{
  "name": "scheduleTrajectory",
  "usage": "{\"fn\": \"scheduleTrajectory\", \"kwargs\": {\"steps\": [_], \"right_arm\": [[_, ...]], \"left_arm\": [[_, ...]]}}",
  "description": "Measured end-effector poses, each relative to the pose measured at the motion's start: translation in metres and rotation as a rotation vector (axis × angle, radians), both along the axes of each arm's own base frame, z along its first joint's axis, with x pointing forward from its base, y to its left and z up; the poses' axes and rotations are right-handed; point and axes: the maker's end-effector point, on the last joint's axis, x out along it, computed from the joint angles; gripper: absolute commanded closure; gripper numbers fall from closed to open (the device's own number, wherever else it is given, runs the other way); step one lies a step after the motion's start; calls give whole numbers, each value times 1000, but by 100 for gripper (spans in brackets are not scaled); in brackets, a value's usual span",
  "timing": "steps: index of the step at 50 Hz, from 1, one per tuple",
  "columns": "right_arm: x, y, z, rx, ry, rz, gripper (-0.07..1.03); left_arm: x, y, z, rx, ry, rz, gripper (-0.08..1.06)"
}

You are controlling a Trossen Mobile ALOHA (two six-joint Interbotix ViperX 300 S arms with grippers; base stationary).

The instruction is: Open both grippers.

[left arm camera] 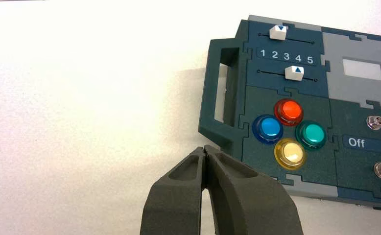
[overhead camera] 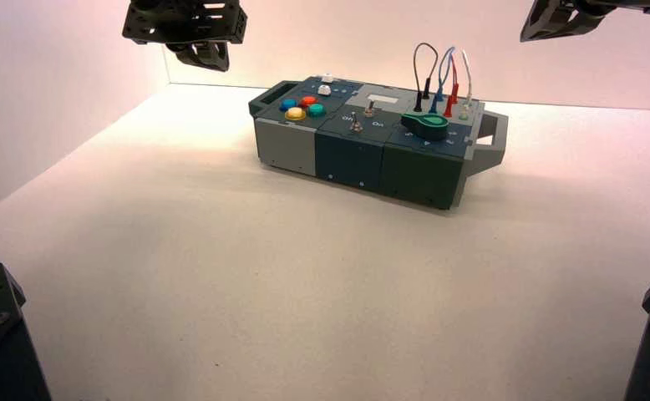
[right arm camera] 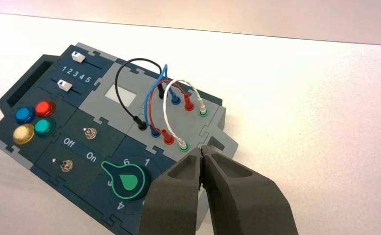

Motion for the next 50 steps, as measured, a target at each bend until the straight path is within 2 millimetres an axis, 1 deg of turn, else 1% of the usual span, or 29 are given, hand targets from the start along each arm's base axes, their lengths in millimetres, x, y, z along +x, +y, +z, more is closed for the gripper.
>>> {"fn": "scheduleTrajectory", "kwargs": {"steps": [43, 45, 48, 49, 50], "right_arm": [[0, -1, 0, 1, -1, -3, 98], [0, -1, 0, 1, -1, -3, 98], [0, -1, 0, 0, -2, -2, 98], [0, -1, 1, 1, -3, -3, 98], [0, 0, 0, 1, 0, -1, 97]], "left_arm": [[2, -1, 2, -2, -3, -1, 100], [2, -1, 2, -1, -5, -2, 98], [2, -1, 2, -1, -3, -2, 90], [2, -1, 2, -2, -3, -1, 81], [3, -1, 2, -2, -6, 0, 78]]}}
